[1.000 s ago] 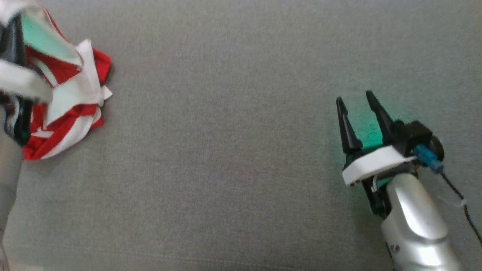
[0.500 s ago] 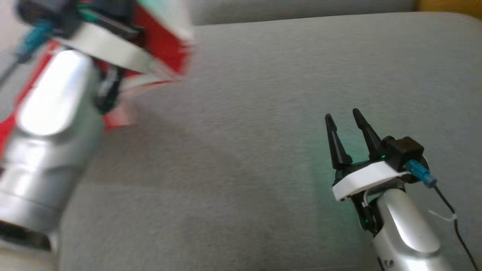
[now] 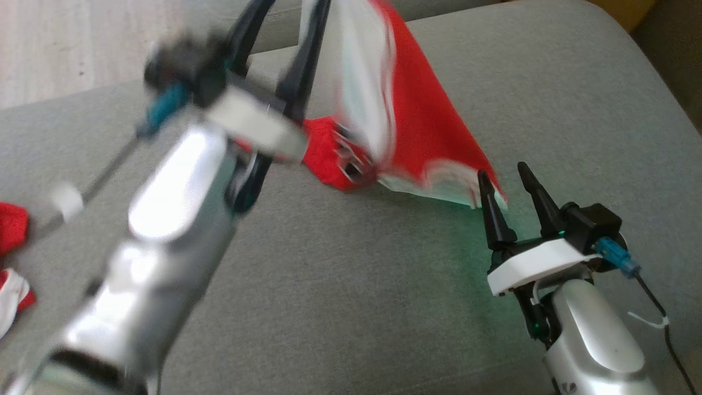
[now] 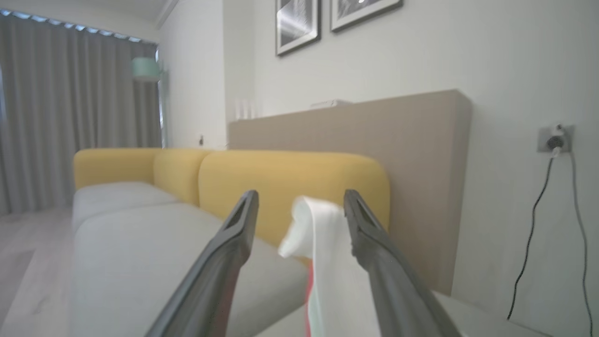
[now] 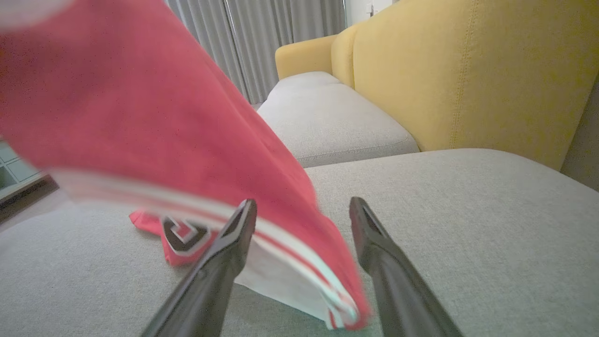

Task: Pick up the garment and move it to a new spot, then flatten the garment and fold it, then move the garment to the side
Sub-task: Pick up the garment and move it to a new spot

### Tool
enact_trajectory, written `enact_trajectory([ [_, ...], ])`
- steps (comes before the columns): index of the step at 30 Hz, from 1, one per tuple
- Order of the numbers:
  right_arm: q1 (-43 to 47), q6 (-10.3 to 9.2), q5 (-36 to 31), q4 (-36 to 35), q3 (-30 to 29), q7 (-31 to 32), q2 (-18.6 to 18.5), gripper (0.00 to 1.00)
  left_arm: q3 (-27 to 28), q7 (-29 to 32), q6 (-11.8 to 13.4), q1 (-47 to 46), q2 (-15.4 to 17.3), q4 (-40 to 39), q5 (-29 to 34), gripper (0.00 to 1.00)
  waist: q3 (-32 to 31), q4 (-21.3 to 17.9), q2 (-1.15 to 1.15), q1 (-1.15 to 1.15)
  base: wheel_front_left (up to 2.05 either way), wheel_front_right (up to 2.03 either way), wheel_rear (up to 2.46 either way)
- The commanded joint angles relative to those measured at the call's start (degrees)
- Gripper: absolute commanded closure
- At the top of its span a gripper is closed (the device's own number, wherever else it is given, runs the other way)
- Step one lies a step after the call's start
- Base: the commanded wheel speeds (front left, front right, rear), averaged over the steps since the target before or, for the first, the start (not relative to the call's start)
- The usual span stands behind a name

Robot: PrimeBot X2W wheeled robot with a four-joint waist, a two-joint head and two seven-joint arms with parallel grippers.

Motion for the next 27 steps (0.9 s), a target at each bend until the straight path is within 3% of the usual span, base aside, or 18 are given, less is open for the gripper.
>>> enact_trajectory([
  [1,-0.1,-0.04,0.2,-2.1,0.6,-0.3,0.6,0.0,3.4,-0.2,0.7,3.4,2.6,0.7,1.5,0.0,-0.3,1.1,0.0,0.0,0.0,0.0,0.0],
  [8,1.4,-0.04,-0.5,-2.2,-0.5,-0.3,0.6,0.0,12.5,-0.2,4.2,23.4,4.1,1.2,5.9,0.0,-2.4,4.9,0.0,0.0,0.0,0.0,0.0],
  [13,3.2,-0.04,-1.5,-2.1,-1.7,-0.3,0.6,0.0,20.3,-0.2,5.5,37.1,2.7,-2.4,10.2,0.0,-4.6,8.1,0.0,0.0,0.0,0.0,0.0],
  [18,4.7,-0.04,-1.8,-2.0,-2.4,-0.3,0.6,0.0,26.9,-0.2,6.2,44.6,1.1,-6.5,14.4,0.0,-6.1,9.8,0.0,0.0,0.0,0.0,0.0],
  [27,8.0,-0.04,-1.0,-1.1,-2.9,-0.3,0.6,0.0,36.3,-0.2,3.8,55.0,-3.7,-10.8,20.6,0.0,-7.8,11.6,0.0,0.0,0.0,0.0,0.0],
])
